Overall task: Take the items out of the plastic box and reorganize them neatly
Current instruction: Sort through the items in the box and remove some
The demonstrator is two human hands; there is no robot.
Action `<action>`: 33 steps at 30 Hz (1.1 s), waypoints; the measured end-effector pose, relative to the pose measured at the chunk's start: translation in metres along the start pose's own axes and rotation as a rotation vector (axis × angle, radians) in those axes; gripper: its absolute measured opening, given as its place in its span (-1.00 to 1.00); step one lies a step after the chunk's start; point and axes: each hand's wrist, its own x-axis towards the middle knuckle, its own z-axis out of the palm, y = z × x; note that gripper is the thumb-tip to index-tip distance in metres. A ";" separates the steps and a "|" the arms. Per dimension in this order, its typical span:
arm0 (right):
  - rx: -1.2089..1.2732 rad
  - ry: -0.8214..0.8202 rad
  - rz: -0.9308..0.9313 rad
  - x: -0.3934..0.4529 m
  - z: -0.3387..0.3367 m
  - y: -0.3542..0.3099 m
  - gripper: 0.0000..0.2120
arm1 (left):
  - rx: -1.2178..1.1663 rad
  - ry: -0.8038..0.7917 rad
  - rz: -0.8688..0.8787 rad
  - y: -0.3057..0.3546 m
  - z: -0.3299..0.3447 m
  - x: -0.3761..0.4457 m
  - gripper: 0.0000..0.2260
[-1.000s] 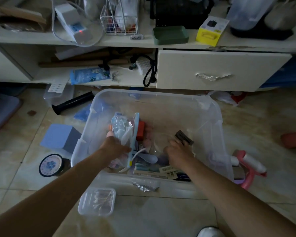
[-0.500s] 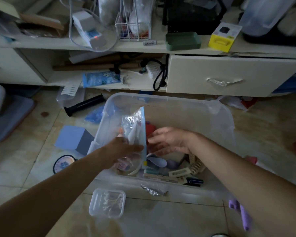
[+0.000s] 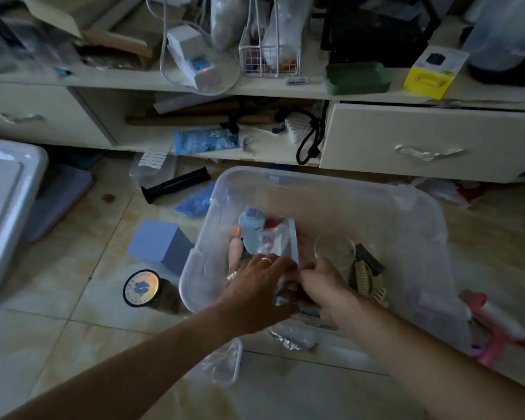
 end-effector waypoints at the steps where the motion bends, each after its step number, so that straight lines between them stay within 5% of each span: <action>1: -0.024 0.006 -0.030 -0.004 -0.002 -0.002 -0.83 | -0.054 0.054 0.013 0.003 -0.001 0.002 -0.49; 5: -0.240 0.110 -0.313 -0.023 -0.020 -0.020 -0.76 | -0.198 0.144 -0.068 -0.003 0.001 0.015 -0.58; 8: -0.564 0.161 -0.696 -0.033 -0.029 -0.027 -0.90 | -0.340 0.116 -0.242 -0.012 -0.007 0.023 -0.72; 11: -0.677 -0.029 -0.874 -0.026 -0.026 -0.024 -0.93 | -0.358 0.077 -0.290 -0.020 -0.008 0.028 -0.70; 14: -0.661 -0.036 -0.923 -0.013 -0.021 -0.018 -0.97 | -0.366 0.049 -0.316 -0.026 -0.003 0.029 -0.64; 23: -0.864 0.084 -0.978 0.007 -0.023 -0.005 -0.88 | -0.472 0.168 -0.381 -0.021 -0.004 0.025 -0.94; 29: -1.175 0.026 -0.725 0.025 -0.068 0.010 -0.88 | -0.581 0.318 -0.604 -0.042 -0.016 0.024 -0.83; 33: -1.280 0.048 -0.656 0.027 -0.097 0.006 -0.89 | -0.477 0.213 -0.612 -0.040 -0.013 0.024 -0.85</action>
